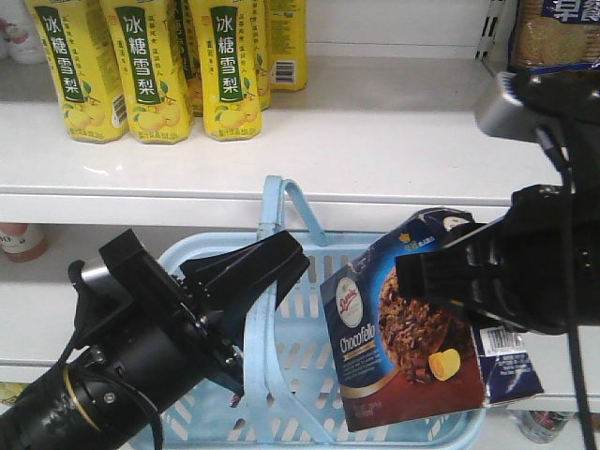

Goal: Left arm holds basket, right arm returns cookies
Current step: 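Raise the box out of the basket up to the shelf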

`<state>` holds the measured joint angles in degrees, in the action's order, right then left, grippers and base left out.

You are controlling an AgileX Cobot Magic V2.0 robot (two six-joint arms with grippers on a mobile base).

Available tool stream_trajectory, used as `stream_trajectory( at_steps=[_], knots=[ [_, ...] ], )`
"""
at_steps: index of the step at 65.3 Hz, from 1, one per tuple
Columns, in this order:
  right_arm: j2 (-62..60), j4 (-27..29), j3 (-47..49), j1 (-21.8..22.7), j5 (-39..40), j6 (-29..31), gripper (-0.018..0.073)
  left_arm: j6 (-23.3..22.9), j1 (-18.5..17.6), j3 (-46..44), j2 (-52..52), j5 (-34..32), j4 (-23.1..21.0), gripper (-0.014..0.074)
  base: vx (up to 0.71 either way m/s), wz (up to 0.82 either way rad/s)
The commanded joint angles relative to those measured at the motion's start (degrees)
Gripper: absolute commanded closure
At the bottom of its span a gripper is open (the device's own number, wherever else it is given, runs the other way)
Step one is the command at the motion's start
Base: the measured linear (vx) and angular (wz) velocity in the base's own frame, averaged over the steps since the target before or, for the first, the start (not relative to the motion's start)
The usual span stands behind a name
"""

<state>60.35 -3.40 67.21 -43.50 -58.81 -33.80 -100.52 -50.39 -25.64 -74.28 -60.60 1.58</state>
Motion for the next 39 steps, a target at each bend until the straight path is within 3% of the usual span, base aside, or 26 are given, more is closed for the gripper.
stream_trajectory(
  at_steps=[1,20,39],
  knots=[
    [-2.8,-0.4,1.6,0.1,4.3,0.1,0.0566,0.4,0.0,-1.9,1.6,-7.3,-1.2,0.0596,0.0,0.0],
    [-8.4,-1.6,1.6,0.1,8.4,-0.8,0.0566,0.4,0.0,-1.9,1.6,-7.3,-1.2,0.0596,0.0,0.0],
    [-12.7,-10.2,1.6,0.1,17.3,-5.4,0.0566,0.4,0.0,-1.9,1.6,-7.3,-1.2,0.0596,0.0,0.0]
  ],
)
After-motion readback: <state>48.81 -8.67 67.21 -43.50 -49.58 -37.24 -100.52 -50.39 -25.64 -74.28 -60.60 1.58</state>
